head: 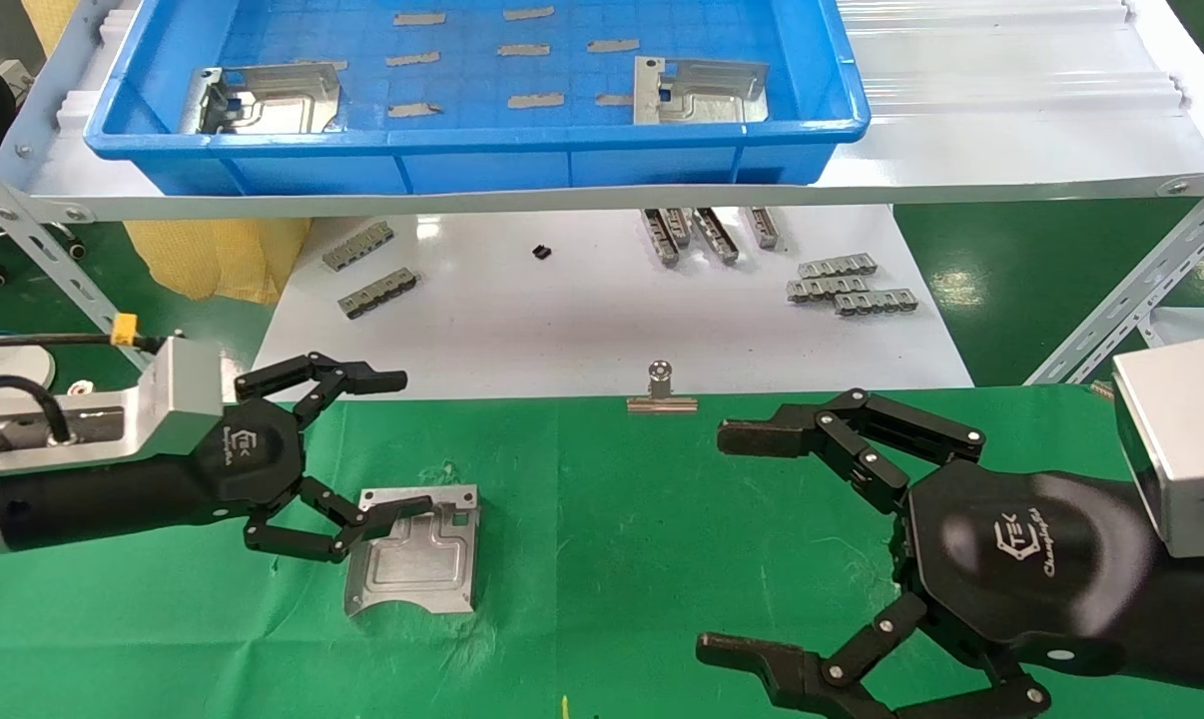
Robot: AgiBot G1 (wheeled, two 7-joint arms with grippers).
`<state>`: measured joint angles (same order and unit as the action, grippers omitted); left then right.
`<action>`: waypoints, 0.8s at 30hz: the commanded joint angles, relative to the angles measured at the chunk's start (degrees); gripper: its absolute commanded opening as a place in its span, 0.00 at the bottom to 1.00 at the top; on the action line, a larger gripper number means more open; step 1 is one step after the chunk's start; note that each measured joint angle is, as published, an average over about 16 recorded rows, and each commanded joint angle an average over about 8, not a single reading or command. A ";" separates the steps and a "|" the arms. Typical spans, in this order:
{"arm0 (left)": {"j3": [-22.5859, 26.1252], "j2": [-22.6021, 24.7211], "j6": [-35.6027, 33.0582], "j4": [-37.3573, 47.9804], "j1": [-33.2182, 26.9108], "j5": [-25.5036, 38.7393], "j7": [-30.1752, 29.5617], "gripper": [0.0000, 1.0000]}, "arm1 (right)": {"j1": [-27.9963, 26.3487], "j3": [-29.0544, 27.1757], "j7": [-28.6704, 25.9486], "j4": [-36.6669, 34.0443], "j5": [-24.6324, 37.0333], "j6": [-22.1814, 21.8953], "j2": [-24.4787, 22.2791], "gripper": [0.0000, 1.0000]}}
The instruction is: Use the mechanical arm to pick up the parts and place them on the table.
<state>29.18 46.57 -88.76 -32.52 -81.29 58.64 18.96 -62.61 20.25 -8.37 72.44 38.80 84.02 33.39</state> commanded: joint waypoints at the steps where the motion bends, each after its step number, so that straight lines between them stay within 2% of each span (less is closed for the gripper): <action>1: -0.76 -0.67 0.18 -2.38 1.14 -0.97 -1.72 1.00 | 0.00 0.00 0.00 0.00 0.00 0.00 0.00 1.00; 24: -9.61 -8.44 2.24 -29.98 14.41 -12.25 -21.70 1.00 | 0.00 0.02 0.01 0.00 -0.01 -0.01 -0.01 1.00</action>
<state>19.58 38.14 -86.52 -62.47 -66.90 46.40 -2.71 -62.61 20.27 -8.36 72.43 38.79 84.02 33.38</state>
